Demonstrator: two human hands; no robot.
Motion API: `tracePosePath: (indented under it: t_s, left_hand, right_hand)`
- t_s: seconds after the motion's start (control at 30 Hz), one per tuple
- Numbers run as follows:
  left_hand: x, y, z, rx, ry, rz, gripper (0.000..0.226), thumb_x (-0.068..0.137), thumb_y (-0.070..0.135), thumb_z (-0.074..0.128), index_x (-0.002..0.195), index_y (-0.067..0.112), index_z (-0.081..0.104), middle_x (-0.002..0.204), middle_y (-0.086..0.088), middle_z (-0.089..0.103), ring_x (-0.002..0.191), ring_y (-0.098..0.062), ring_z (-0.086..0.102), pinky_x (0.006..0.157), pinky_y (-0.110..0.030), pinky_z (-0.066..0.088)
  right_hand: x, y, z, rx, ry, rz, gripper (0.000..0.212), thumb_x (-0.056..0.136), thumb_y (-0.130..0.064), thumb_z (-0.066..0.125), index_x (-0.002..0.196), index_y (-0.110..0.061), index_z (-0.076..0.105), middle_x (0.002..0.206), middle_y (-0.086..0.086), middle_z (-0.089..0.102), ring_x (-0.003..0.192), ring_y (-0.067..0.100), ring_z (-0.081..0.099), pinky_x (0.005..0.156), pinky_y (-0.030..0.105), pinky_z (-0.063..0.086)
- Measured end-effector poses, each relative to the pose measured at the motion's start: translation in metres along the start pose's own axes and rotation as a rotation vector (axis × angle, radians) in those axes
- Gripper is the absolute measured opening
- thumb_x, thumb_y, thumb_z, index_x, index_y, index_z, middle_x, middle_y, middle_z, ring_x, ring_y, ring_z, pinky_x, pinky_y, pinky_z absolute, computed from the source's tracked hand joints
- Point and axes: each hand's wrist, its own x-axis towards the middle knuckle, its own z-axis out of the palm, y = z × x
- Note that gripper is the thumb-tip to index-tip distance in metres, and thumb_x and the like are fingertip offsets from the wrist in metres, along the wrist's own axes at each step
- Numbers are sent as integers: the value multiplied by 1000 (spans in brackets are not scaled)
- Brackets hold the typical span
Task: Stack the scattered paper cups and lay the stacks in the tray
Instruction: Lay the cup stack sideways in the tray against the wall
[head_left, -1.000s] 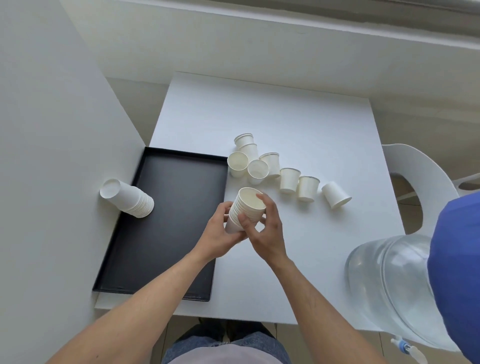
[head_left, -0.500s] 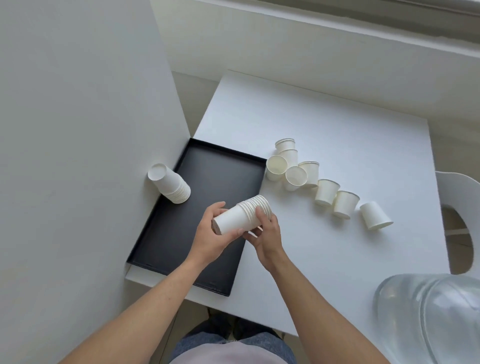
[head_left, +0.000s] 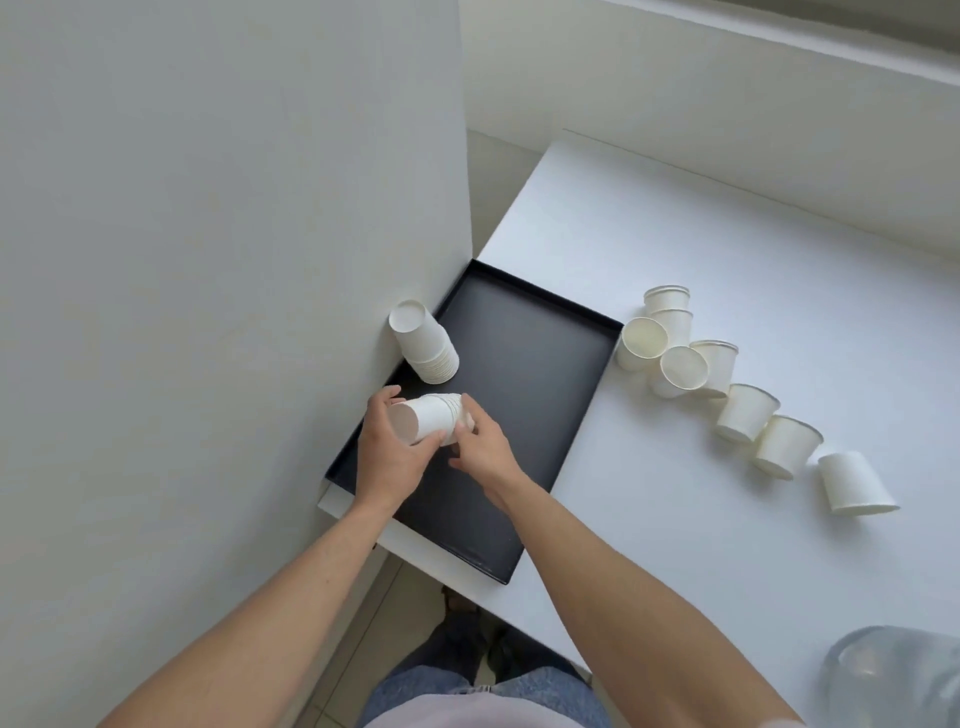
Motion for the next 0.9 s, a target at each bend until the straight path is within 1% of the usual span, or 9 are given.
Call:
tracePosePath:
  t_s: [0.07, 0.17, 0.27, 0.37, 0.47, 0.57, 0.7, 0.8, 0.9]
  left_hand:
    - [8, -5, -5, 65, 22, -2, 79, 68, 19, 87, 134, 15, 44, 129, -3, 56, 113, -19, 54, 89, -24, 38]
    - [22, -7, -11, 130, 38, 25, 76, 67, 19, 87, 131, 12, 47, 125, -5, 58, 111, -23, 55, 88, -27, 41]
    - [36, -7, -16, 185, 65, 66, 69, 68, 17, 86, 127, 10, 51, 120, -7, 58, 110, -26, 54, 87, -24, 38]
    - [44, -8, -17, 254, 47, 128, 71, 74, 14, 83, 136, 9, 49, 130, -10, 51, 120, -24, 47, 94, -18, 32]
    - [47, -9, -16, 368, 35, 190, 72, 81, 16, 78, 144, 8, 44, 139, -11, 45, 126, -26, 45, 97, -31, 40]
    - [46, -8, -14, 589, 72, 261, 69, 81, 24, 78, 140, 6, 49, 142, -11, 47, 124, -33, 49, 93, -44, 47]
    - [48, -8, -12, 825, 144, 369, 64, 69, 22, 87, 125, 5, 61, 120, -16, 60, 102, -38, 57, 80, -48, 50]
    - [50, -8, -12, 843, 150, 377, 62, 70, 16, 85, 126, 4, 60, 112, -17, 60, 100, -38, 56, 82, -48, 48]
    - [50, -10, -13, 825, 118, 372, 62, 73, 10, 82, 130, 3, 57, 115, -18, 60, 104, -39, 55, 87, -49, 47]
  right_hand:
    - [9, 0, 12, -21, -27, 12, 55, 101, -19, 42, 153, -32, 32, 151, 2, 44, 128, 25, 53, 95, 37, 55]
    - [17, -3, 26, -12, -58, 11, 59, 95, -11, 46, 149, -34, 39, 145, 3, 52, 126, 24, 55, 99, 41, 54]
    - [21, -10, 39, -67, -66, -54, 50, 91, -20, 50, 136, -41, 50, 126, -3, 65, 117, 22, 60, 100, 45, 52]
    - [25, -14, 47, -81, -60, -83, 46, 87, -29, 53, 132, -38, 52, 121, -5, 66, 113, 18, 61, 101, 45, 51]
    - [29, -15, 52, -68, -48, -87, 45, 89, -23, 55, 132, -35, 53, 118, -5, 67, 111, 17, 62, 100, 44, 52]
    - [29, -14, 53, -67, -29, -86, 44, 88, -24, 56, 131, -33, 55, 115, -3, 68, 107, 18, 64, 98, 44, 54]
    - [30, -15, 52, -47, -20, -55, 46, 87, -19, 57, 130, -32, 56, 115, 0, 68, 108, 20, 63, 99, 44, 53]
    - [31, -16, 51, -44, -19, -49, 49, 84, -13, 57, 130, -32, 57, 114, 2, 69, 107, 22, 63, 99, 42, 52]
    - [29, -18, 50, -34, -48, -42, 55, 83, -7, 57, 133, -30, 56, 118, 5, 68, 111, 26, 61, 103, 44, 49]
